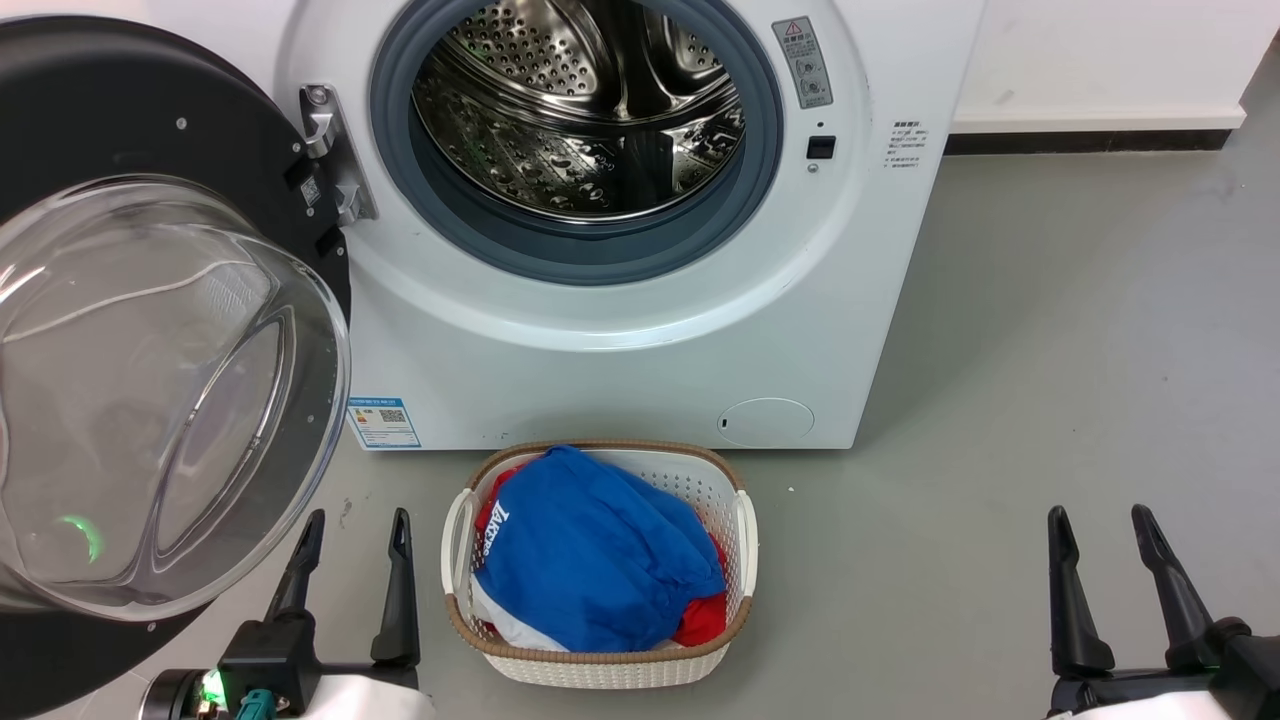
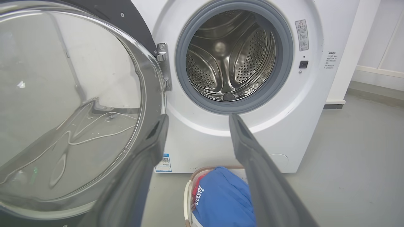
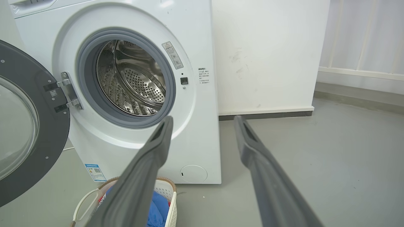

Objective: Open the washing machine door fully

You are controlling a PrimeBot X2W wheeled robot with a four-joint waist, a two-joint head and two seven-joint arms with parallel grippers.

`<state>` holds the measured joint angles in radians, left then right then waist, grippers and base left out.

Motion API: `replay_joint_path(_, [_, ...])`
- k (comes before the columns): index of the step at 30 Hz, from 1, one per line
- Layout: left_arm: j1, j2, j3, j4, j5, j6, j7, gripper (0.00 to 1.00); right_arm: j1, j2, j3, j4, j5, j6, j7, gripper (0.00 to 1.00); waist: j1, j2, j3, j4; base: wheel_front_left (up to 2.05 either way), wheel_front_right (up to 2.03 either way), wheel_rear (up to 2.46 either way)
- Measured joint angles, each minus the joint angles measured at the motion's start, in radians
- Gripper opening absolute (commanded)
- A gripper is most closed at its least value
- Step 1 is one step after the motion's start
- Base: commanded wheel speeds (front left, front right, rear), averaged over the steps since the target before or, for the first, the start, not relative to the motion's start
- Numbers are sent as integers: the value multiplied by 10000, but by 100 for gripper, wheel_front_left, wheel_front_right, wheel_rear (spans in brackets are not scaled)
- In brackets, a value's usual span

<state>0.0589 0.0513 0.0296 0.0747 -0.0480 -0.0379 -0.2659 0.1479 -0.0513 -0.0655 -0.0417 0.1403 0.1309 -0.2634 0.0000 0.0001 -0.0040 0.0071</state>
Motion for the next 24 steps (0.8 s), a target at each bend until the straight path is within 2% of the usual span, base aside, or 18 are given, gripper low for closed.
replay_joint_path(8, [1, 0, 63, 52, 82, 23, 0, 100, -1, 0, 0, 36, 13, 0, 0, 100, 0, 0, 2, -9, 0, 0, 0])
replay_joint_path(9, [3, -2, 63, 130, 81, 25, -2, 0, 2, 0, 8, 113, 13, 0, 2, 0, 0, 0, 2, -10, 0, 0, 0])
replay_joint_path(15, [195, -15, 73, 729, -35, 23, 73, 0, 66, 2, 58, 635, 123, 0, 46, 0, 0, 0, 4, -11, 0, 0, 0])
replay_joint_path(24, [118, -15, 159, 894, -1894, -65, 533, 0, -56, -40, 128, 890, 1990, 0, 366, 0, 0, 0, 9, -16, 0, 0, 0])
